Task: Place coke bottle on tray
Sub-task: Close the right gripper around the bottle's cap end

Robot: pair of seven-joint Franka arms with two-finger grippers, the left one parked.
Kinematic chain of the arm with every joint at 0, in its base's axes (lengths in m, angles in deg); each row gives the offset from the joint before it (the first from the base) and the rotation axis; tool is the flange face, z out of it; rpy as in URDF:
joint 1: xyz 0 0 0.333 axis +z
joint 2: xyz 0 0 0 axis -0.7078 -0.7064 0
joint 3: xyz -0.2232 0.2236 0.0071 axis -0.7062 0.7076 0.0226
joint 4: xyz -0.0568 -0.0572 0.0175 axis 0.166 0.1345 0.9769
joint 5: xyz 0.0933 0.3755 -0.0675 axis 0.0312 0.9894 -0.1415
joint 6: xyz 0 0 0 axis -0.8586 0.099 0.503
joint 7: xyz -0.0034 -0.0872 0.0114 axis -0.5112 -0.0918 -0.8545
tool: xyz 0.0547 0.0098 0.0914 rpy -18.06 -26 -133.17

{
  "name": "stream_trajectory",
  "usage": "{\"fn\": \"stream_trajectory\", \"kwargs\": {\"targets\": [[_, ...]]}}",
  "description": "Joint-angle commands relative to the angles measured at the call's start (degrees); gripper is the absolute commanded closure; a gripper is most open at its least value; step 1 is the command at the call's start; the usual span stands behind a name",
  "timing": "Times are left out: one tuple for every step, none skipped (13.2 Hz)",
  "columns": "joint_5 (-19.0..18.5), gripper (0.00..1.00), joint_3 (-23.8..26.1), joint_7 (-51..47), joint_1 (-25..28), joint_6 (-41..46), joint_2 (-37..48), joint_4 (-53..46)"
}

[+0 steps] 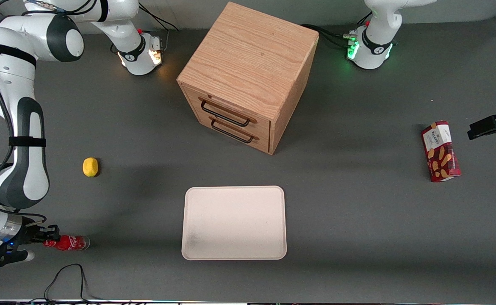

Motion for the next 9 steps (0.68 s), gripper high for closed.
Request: {"fn": "stream_trajectory", "kwargs": {"targets": [[1.01,1.00,0.13,-1.55,-0.09,0.23,-0.82,-2.21],[0.92,1.00,0.13,-1.56,0.00,0.49,-0.47,-2.21],[0.92,1.00,0.13,-1.64,0.08,2.23,0.41,-2.21],[0.83,1.00,0.04,-1.65,0.17,4.95,1.55,-2.21],[0.83,1.00,-0.05,-1.73,0.17,8.28,3.91,-2.21],[0.83,1.00,-0.13,-1.73,0.17,11.62,5.84,-2.21],[0.92,1.00,-0.22,-2.17,0.17,14.52,8.47,-2.21],[0.83,1.00,-0.22,-3.04,0.17,17.60,11.11,-2.04],[0.57,1.00,-0.40,-3.14,0.17,21.54,13.83,-1.86]]}}
